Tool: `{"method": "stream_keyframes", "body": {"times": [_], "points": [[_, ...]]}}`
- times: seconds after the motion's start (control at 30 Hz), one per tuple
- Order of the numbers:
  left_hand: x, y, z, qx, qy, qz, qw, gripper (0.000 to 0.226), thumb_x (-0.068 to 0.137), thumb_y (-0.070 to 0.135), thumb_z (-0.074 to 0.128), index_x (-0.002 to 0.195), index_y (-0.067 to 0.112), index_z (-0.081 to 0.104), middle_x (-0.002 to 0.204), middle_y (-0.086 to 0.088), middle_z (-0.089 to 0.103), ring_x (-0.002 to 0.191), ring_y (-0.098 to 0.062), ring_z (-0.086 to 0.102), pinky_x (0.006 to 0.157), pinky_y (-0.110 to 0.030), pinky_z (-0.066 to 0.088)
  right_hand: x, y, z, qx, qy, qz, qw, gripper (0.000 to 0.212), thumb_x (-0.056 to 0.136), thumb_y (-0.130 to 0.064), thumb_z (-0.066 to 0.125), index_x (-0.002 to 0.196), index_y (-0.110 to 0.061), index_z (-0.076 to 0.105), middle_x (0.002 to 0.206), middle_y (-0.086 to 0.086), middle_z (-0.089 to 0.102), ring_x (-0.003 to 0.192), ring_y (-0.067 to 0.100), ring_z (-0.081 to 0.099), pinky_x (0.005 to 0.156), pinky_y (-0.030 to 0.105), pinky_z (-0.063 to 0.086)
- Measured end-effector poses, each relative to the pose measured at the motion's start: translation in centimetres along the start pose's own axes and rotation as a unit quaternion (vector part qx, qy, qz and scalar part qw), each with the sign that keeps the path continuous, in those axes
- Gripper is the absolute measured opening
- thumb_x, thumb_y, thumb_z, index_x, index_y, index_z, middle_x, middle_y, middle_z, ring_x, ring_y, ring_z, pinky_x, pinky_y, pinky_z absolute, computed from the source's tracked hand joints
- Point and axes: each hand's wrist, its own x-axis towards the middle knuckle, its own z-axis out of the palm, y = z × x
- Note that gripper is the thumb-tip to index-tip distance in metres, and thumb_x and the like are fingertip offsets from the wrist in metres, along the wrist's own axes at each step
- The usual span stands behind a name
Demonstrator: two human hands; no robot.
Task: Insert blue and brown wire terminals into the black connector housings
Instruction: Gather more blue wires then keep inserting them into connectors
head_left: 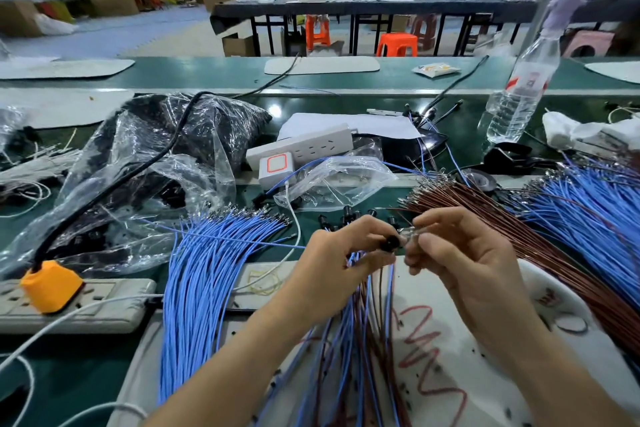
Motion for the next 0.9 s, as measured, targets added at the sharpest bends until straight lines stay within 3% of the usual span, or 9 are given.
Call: {"method": "stream_keyframes", "body": {"times": [0.1, 0.2, 0.27, 0.47, 0.63, 0.73, 0.8, 0.9], "points": [[-0.1, -0.1, -0.1, 0.003, 0.011, 0.008, 1.0, 0.025, 0.085, 0.002, 0.067, 0.097, 0.024, 0.062, 0.088, 0.009, 0.072, 0.09, 0.003, 0.067, 0.084, -0.015, 0.048, -0.4, 0.1, 0.5, -0.051, 0.006, -0.029, 0.998, 0.026, 0.084, 0.013, 0.056, 0.084, -0.011, 0.068, 0.066, 0.013, 0.068, 0.058, 0.02, 0.065, 0.058, 0.025, 0.055], [-0.3, -0.1, 0.0, 0.008, 0.01, 0.009, 1.0, 0.018, 0.085, 0.008, 0.069, 0.1, 0.015, 0.065, 0.09, 0.006, 0.073, 0.093, -0.001, 0.067, 0.085, -0.034, 0.053, -0.6, -0.2, 0.9, -0.079, 0.016, -0.039, 0.996, 0.019, 0.085, 0.011, 0.057, 0.084, -0.006, 0.065, 0.065, 0.015, 0.067, 0.056, 0.019, 0.063, 0.057, 0.025, 0.054], [-0.3, 0.0, 0.0, 0.019, 0.016, 0.015, 1.0, 0.017, 0.084, 0.012, 0.07, 0.099, 0.018, 0.065, 0.089, 0.008, 0.072, 0.094, 0.0, 0.067, 0.082, -0.039, 0.052, -0.6, -0.5, 0.8, -0.085, 0.021, -0.036, 0.995, 0.017, 0.085, 0.011, 0.057, 0.082, -0.004, 0.064, 0.063, 0.015, 0.066, 0.055, 0.019, 0.062, 0.055, 0.026, 0.054], [-0.2, -0.2, 0.1, 0.038, 0.013, 0.03, 0.999, 0.017, 0.082, 0.011, 0.072, 0.097, 0.017, 0.066, 0.087, 0.01, 0.071, 0.092, 0.001, 0.067, 0.085, -0.021, 0.051, -0.6, -0.9, 0.7, -0.1, 0.004, -0.028, 0.995, 0.019, 0.083, 0.014, 0.058, 0.078, -0.004, 0.064, 0.059, 0.013, 0.063, 0.051, 0.017, 0.058, 0.051, 0.024, 0.05], [-0.1, -0.3, 0.0, 0.049, 0.011, 0.033, 0.998, 0.017, 0.08, 0.01, 0.074, 0.097, 0.013, 0.071, 0.087, 0.009, 0.073, 0.085, 0.0, 0.067, 0.082, -0.018, 0.05, -0.4, -0.6, 0.3, -0.22, 0.011, -0.054, 0.974, 0.027, 0.079, 0.006, 0.067, 0.074, -0.021, 0.064, 0.063, 0.008, 0.063, 0.053, 0.018, 0.055, 0.052, 0.024, 0.047], [-0.1, -0.4, -0.1, 0.054, 0.012, 0.027, 0.998, 0.02, 0.079, 0.01, 0.075, 0.098, 0.013, 0.073, 0.085, 0.007, 0.074, 0.079, 0.0, 0.067, 0.08, -0.016, 0.049, -0.3, -0.5, 0.0, -0.259, -0.005, -0.046, 0.965, 0.024, 0.078, 0.003, 0.068, 0.072, -0.02, 0.063, 0.061, 0.003, 0.062, 0.052, 0.007, 0.052, 0.051, 0.019, 0.044], [-0.1, -0.4, -0.1, 0.069, 0.008, 0.025, 0.997, 0.021, 0.078, 0.011, 0.076, 0.098, 0.013, 0.074, 0.082, 0.005, 0.074, 0.075, -0.003, 0.066, 0.077, -0.017, 0.05, -0.3, -0.2, 0.0, -0.28, -0.013, -0.035, 0.959, 0.021, 0.079, 0.001, 0.068, 0.07, -0.018, 0.063, 0.06, 0.004, 0.062, 0.051, 0.011, 0.053, 0.05, 0.021, 0.044], [-0.2, -0.5, -0.2, 0.064, 0.003, 0.024, 0.998, 0.021, 0.077, 0.013, 0.077, 0.098, 0.013, 0.075, 0.082, 0.005, 0.073, 0.074, -0.004, 0.066, 0.076, -0.02, 0.051, -0.1, 0.1, -0.1, -0.165, -0.01, 0.03, 0.986, 0.017, 0.082, 0.007, 0.063, 0.072, -0.007, 0.064, 0.056, 0.013, 0.063, 0.047, 0.02, 0.058, 0.046, 0.024, 0.047]]}}
